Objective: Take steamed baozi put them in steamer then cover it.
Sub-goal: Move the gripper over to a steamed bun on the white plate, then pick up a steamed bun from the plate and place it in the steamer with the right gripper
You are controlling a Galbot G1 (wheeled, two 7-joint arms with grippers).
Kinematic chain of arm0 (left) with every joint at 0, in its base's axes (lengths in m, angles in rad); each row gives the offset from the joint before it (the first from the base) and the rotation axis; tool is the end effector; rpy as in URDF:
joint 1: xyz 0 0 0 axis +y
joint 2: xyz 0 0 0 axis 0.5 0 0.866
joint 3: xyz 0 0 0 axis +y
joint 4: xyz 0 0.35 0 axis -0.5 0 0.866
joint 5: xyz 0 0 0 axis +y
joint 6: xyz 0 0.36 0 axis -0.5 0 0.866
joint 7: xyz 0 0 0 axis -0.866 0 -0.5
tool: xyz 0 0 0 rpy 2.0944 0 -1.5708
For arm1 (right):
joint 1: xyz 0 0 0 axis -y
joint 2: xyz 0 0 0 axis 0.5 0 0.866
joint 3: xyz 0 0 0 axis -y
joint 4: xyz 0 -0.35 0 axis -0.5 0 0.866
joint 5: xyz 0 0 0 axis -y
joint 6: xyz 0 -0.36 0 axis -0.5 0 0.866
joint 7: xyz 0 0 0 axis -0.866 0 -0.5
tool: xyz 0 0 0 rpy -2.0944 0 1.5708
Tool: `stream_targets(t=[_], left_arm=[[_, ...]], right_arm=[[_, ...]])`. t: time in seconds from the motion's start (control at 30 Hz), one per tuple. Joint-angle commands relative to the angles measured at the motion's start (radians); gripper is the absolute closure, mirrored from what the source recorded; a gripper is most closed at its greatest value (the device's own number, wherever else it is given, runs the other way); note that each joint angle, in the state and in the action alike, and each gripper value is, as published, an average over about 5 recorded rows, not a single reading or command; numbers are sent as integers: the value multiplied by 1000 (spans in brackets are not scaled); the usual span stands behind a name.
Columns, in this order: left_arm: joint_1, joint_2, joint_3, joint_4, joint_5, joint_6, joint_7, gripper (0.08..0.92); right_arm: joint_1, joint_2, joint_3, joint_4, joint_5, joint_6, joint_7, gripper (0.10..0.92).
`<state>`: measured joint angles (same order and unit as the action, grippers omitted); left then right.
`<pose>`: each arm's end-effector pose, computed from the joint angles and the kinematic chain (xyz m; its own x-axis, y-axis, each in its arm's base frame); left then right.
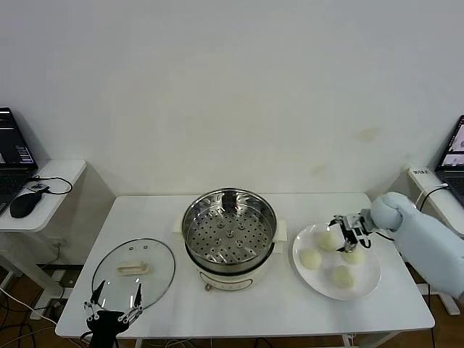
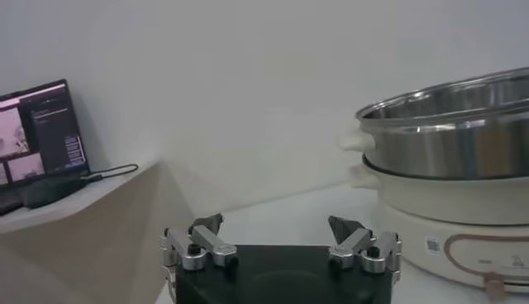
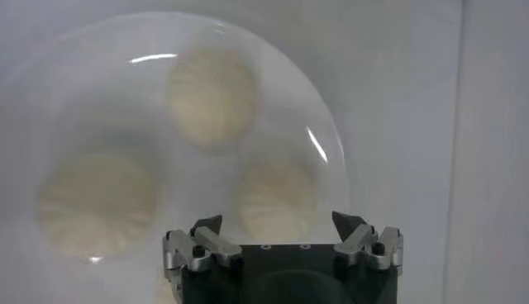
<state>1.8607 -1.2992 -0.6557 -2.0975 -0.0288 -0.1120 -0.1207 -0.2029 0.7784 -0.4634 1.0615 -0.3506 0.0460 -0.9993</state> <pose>0.1016 0.0848 -0.3285 -0.9893 -0.0614 0.1320 -0.0238 0.9627 0.2696 0.5305 -0.1901 -0.2396 -0.3290 -0.1569 0.9312 -0.9244 -0.1481 -0.3515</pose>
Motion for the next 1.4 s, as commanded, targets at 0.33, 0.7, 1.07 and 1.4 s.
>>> stream_targets(t=[0.33,0.7,1.07,1.4], left_arm=[[0,2,-5,4,-1,-2,2,177],[2,0,-6,0,0,-4,1,177],[2,0,-6,-2,-8,-14,0,177],[-10,16,1,-4,-18,-19,-3,177]], right_arm=[[42,83,-66,-110,-34,-22,-11,290],[50,82,-68,-105,-37,-30,-13,389],[170,-65,-192,111,143,-76,-20,414],[479,-165,-360,270,389,-106,-31,408]])
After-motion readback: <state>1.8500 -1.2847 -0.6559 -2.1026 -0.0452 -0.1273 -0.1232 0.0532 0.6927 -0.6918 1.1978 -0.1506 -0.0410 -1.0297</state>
